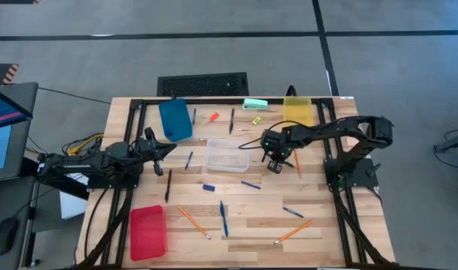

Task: Sort crayons/erasers/pens/pencils in bins
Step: Put the right black pen into the yellow bin

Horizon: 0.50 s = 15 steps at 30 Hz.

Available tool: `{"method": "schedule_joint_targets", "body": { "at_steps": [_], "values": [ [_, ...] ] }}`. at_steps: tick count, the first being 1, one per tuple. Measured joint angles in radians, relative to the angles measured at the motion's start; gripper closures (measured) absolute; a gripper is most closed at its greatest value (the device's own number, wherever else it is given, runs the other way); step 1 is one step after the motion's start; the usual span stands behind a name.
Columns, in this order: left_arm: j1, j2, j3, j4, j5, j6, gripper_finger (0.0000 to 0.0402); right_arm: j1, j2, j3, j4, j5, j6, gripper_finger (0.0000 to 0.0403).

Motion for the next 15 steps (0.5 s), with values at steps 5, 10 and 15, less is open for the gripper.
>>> {"method": "schedule_joint_targets", "body": {
  "at_steps": [5,10,15],
  "values": [
    [0.000,0.000,0.000,0.000,0.000,0.001,0.0401,-0.007,-0.012,0.043,-0.037,-0.020,-0.015,0.0348],
    [0.000,0.000,0.000,0.000,0.000,0.000,0.0401,-0.036,-0.012,0.161,-0.152,-0.013,-0.025,0.0356],
    [0.000,0.000,0.000,0.000,0.000,0.000,0.0401,-0.097,-0.012,0.326,-0.257,0.017,-0.087,0.0358]
  ]
}}
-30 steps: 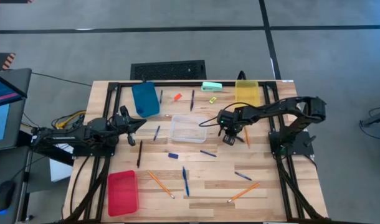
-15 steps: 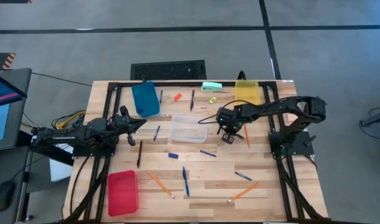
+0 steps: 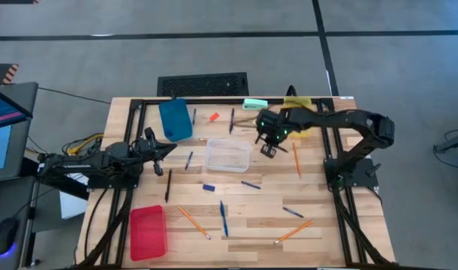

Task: Sort crayons/erasers/pens/pencils in bins
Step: Put the right black pen into the yellow bin

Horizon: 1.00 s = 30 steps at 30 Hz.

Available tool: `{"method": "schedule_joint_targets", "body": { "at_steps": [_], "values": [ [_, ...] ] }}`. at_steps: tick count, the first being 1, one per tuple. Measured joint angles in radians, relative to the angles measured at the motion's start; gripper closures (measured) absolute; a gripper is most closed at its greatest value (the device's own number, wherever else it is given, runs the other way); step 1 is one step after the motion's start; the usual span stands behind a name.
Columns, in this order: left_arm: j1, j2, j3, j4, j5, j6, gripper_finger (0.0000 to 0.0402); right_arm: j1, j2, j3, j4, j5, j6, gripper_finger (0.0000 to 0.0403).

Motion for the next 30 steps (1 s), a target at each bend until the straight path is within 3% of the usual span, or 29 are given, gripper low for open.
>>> {"method": "schedule_joint_targets", "body": {
  "at_steps": [5,10,20,30],
  "values": [
    [0.000,0.000,0.000,0.000,0.000,0.000,0.0401,-0.098,-0.002,0.142,-0.048,0.038,-0.079,0.0358],
    [0.000,0.000,0.000,0.000,-0.001,0.004,0.0401,-0.241,-0.002,0.184,-0.097,0.094,-0.083,0.0359],
    [0.000,0.000,0.000,-0.004,0.039,-0.010,0.0401,-0.485,-0.002,0.043,-0.060,0.162,-0.016,0.0359],
    [0.000,0.000,0.000,-0.009,0.071,-0.027,0.0401,-0.586,-0.002,-0.108,0.143,0.160,0.193,0.0359]
  ]
}}
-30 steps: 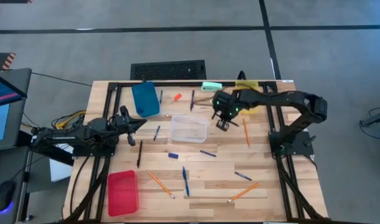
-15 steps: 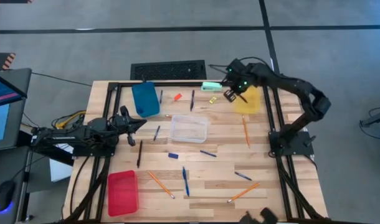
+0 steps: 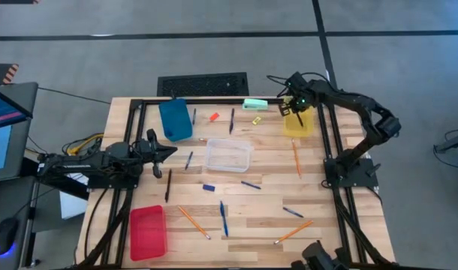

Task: Sort crayons/erasers/pens/pencils in bins
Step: Put the right black pen into the yellow bin

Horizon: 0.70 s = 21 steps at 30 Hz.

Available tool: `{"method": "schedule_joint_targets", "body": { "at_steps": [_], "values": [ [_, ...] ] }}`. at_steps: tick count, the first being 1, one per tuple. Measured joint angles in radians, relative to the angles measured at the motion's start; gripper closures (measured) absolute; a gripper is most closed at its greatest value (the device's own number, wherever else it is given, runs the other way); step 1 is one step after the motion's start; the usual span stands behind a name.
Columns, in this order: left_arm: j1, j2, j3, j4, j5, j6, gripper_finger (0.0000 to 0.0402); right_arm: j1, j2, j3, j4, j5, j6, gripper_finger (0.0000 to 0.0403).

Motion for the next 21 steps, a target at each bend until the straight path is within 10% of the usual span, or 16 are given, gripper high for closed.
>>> {"method": "schedule_joint_targets", "body": {
  "at_steps": [21],
  "values": [
    [0.000,0.000,0.000,-0.002,0.008,-0.016,0.0401,-0.033,0.041,-0.115,0.091,0.076,0.186,0.0359]
  ]
}}
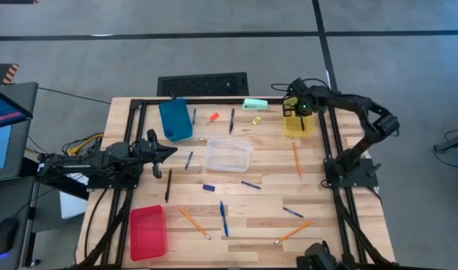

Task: Sort crayons/erasers/pens/pencils in bins
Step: Put the right black pen into the yellow bin, then put the bottom left yellow pencil into the red bin

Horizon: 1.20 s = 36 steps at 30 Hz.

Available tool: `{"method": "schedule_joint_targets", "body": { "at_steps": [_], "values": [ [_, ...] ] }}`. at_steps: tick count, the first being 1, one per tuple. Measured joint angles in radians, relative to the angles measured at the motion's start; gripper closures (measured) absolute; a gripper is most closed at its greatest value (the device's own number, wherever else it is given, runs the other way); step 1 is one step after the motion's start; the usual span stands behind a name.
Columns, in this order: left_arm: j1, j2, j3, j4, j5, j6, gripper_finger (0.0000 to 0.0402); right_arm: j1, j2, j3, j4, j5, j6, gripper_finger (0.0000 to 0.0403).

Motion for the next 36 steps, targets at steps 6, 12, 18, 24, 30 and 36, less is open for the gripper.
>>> {"method": "schedule_joint_targets", "body": {
  "at_steps": [6,12,18,24,30,36],
  "values": [
    [0.000,0.000,0.000,0.000,0.000,0.000,0.0401,-0.004,0.095,0.025,0.045,-0.005,-0.042,0.0359],
    [0.000,0.000,0.000,0.000,0.000,-0.004,0.0401,-0.010,0.145,0.061,0.039,-0.003,-0.074,0.0350],
    [0.000,0.000,0.000,-0.002,0.015,-0.048,0.0401,-0.007,0.113,0.082,0.026,0.006,-0.137,0.0317],
    [0.000,0.000,0.000,-0.002,0.005,-0.091,0.0401,0.005,0.059,0.083,0.001,0.031,-0.251,0.0262],
    [0.000,0.000,0.003,0.002,-0.050,-0.069,0.0401,0.032,-0.018,0.082,-0.094,0.038,-0.457,0.0269],
    [0.000,0.022,0.042,-0.049,-0.058,-0.063,0.0402,0.119,-0.187,0.061,-0.073,0.078,-0.543,0.0366]
  ]
}}
